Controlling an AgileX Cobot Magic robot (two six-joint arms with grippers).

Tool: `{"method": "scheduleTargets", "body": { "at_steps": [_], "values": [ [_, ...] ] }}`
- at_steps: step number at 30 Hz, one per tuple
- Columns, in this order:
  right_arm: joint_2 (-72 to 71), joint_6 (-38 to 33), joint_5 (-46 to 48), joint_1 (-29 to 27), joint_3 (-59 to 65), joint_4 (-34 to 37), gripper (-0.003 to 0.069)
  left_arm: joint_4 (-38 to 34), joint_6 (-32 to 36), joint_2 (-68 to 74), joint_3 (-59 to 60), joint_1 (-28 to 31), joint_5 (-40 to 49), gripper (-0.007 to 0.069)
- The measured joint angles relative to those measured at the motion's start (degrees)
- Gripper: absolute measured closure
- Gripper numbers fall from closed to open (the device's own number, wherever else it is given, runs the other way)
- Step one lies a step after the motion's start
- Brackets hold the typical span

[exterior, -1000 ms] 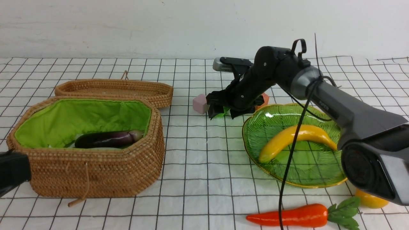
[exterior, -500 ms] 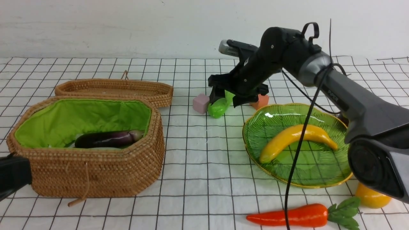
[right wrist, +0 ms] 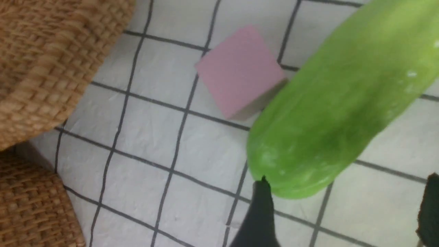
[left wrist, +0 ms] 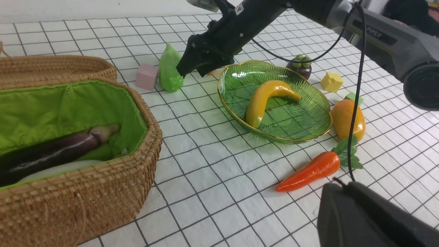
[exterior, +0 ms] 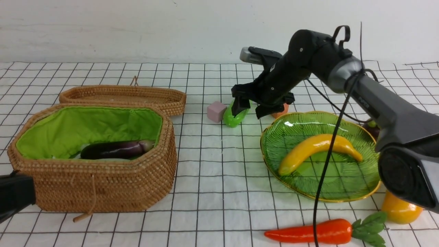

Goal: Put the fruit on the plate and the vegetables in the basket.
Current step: Take a chayote with your right arm and place it on the basket on the left.

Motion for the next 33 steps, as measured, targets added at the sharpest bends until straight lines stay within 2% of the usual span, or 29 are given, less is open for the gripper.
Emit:
{"method": "scheduleTargets", "body": {
  "at_steps": [5,15,33],
  "values": [
    [0.0,-0.99,-2.65,-1.65,0.0,2.06,0.0074,-0.06,0.0,0.0,0.0,0.0,0.07,0.0638],
    [0.77,-4.91,-8.94,-1.08,0.0,2.99,0.0091,-2.02,0.0,0.0,0.0,0.0,0.2,0.0638],
    [2.81,-8.19,-7.9,-0.73,-0.2,1.02,0.0099,-4.46,-0.16,0.0,0.0,0.0,0.2,0.0637]
  ]
}}
